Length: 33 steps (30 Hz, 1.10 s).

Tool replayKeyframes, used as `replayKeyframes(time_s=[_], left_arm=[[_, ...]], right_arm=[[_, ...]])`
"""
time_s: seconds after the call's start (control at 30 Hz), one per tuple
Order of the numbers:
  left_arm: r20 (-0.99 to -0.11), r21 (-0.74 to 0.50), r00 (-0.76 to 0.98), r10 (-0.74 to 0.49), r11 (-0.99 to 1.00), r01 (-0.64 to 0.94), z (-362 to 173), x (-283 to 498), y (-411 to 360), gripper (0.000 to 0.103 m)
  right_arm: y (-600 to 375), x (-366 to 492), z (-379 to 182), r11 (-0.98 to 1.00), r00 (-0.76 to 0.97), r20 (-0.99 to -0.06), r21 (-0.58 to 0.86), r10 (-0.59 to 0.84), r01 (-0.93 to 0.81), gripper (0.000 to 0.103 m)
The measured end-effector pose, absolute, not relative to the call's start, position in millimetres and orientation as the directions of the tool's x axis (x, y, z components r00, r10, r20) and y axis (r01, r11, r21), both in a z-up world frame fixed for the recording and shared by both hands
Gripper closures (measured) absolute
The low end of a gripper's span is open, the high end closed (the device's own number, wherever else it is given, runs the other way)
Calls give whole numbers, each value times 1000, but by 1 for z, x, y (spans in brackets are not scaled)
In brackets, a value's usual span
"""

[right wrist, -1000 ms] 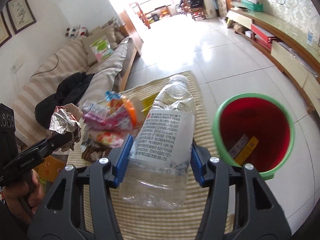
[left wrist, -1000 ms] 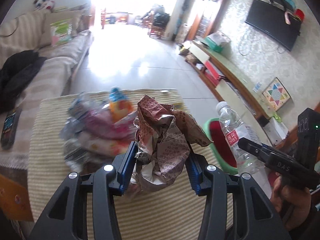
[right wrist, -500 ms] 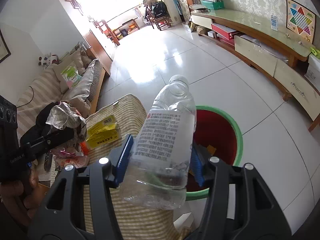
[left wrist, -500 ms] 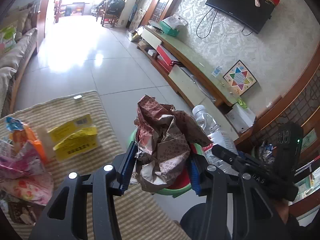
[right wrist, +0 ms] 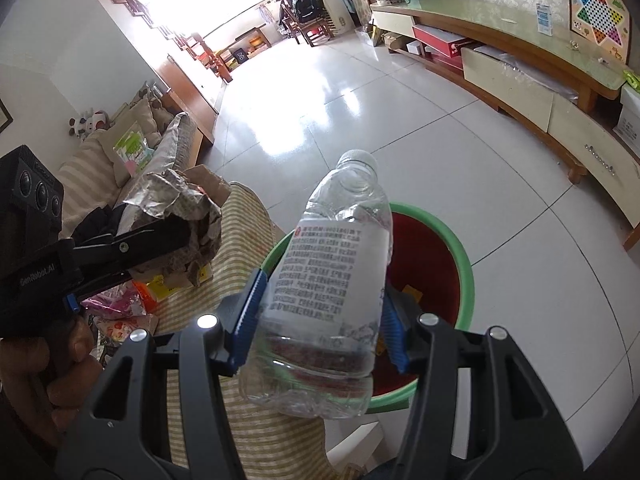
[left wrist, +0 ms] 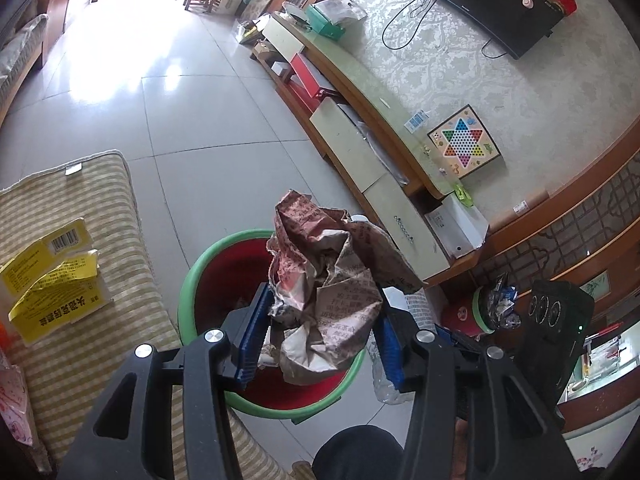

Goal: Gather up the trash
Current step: 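Carry bottle and paper over the red bin and release both, then grasp crumpled foil wrapper with right tool while left tool grasps brown snack wrapper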

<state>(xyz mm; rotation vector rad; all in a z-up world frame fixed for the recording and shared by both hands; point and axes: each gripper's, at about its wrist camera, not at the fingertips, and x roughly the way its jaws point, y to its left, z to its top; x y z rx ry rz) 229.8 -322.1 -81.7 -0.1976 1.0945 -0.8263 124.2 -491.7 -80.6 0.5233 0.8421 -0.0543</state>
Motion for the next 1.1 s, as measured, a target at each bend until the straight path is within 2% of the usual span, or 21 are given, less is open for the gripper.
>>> replayKeyframes(time_s=[0.1,0.17,0.2,0.23,0.3,0.43,0.47,0.53,0.87,1.1], left_arm=[[-706,-533,194,-681,692,488,-83,231,-325,50],[-703,-537,201,-682,694,478,-82,232,-325,36],[-698,-542,208,-686,695,473,-80,232,-324,33],[-689,-550,210,-694,689,473,-78,232,-323,30],[-678,-558,214,-703,683,472,-75,234,-322,30],[-667,-575,223,-711,681,453,-71,235,-314,27],[-663,-580,227,-713,681,447,-69,235,-310,19],[-652,-584,245,-718,681,441,-65,233,-302,8],[-654,-495,370,-659,744,450,-32,208,-243,8],[-691,-405,446,-568,816,413,-36,175,-159,8]], right_arm=[[-491,129,-82,880,664,-731,410,160,239,50],[-485,130,-80,897,658,-740,376,139,233,48],[-485,130,-79,903,658,-743,358,122,238,38],[-484,129,-77,906,661,-742,347,109,241,32],[-484,128,-77,909,669,-736,342,101,239,18],[-477,127,-72,916,675,-732,326,90,232,9],[-476,127,-70,917,679,-729,324,87,231,5],[-473,125,-66,919,687,-721,323,85,225,5],[-439,115,-53,924,696,-712,321,92,206,5],[-369,117,-55,937,682,-713,328,164,118,5]])
